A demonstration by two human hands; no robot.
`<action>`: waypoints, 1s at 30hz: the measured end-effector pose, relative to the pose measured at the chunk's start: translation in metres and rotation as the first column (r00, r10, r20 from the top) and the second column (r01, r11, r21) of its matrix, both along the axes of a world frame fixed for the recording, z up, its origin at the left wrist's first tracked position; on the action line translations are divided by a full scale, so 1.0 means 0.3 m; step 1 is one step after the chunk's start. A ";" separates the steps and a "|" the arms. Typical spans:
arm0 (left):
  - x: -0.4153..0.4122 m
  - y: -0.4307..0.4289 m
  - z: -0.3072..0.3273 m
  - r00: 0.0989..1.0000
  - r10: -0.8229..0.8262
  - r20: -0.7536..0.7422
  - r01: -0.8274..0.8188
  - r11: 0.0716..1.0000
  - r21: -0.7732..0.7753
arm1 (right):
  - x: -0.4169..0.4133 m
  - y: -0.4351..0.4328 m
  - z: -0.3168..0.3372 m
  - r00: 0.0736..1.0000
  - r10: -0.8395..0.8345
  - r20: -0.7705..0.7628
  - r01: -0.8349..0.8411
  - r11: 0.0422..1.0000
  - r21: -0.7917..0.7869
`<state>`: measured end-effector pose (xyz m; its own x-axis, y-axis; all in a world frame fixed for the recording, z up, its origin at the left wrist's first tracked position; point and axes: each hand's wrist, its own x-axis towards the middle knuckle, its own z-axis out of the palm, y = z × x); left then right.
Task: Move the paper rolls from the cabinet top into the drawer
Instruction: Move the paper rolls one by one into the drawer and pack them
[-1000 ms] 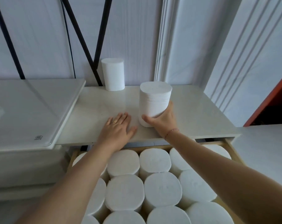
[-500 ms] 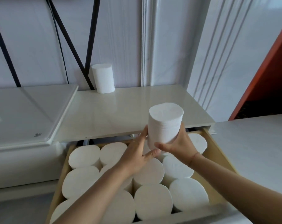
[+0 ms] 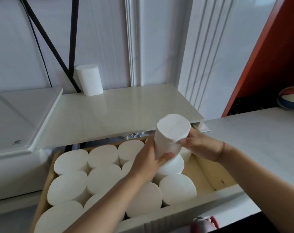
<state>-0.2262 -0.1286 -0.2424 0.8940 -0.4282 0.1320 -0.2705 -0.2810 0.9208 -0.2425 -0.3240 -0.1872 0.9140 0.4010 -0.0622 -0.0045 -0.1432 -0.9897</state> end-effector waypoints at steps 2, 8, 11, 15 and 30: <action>-0.017 -0.031 0.006 0.999 0.023 0.035 -0.025 0.998 0.060 | -0.009 -0.018 0.014 1.000 0.002 0.003 -0.002 1.000 0.019; -0.059 -0.107 0.015 0.988 0.074 0.132 -0.087 0.991 0.097 | -0.002 -0.128 0.035 0.999 -0.007 0.042 0.013 0.988 -0.156; -0.074 -0.139 0.018 0.993 0.043 0.107 -0.051 0.996 0.070 | 0.001 -0.172 0.052 0.999 0.003 0.045 0.007 0.973 -0.229; -0.072 -0.181 0.039 0.997 -0.027 0.070 0.024 0.999 0.037 | -0.019 -0.241 0.065 0.999 -0.027 0.041 0.036 0.971 -0.238; -0.079 -0.304 0.087 0.986 -0.160 0.043 0.161 0.986 -0.031 | -0.131 -0.391 0.049 0.975 -0.216 0.060 0.224 0.926 -0.303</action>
<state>-0.2498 -0.2199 -0.2162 0.8079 -0.5601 0.1833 -0.3464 -0.1997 0.9166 -0.2820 -0.4414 -0.1724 0.9800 0.1549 -0.1253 -0.0458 -0.4370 -0.8983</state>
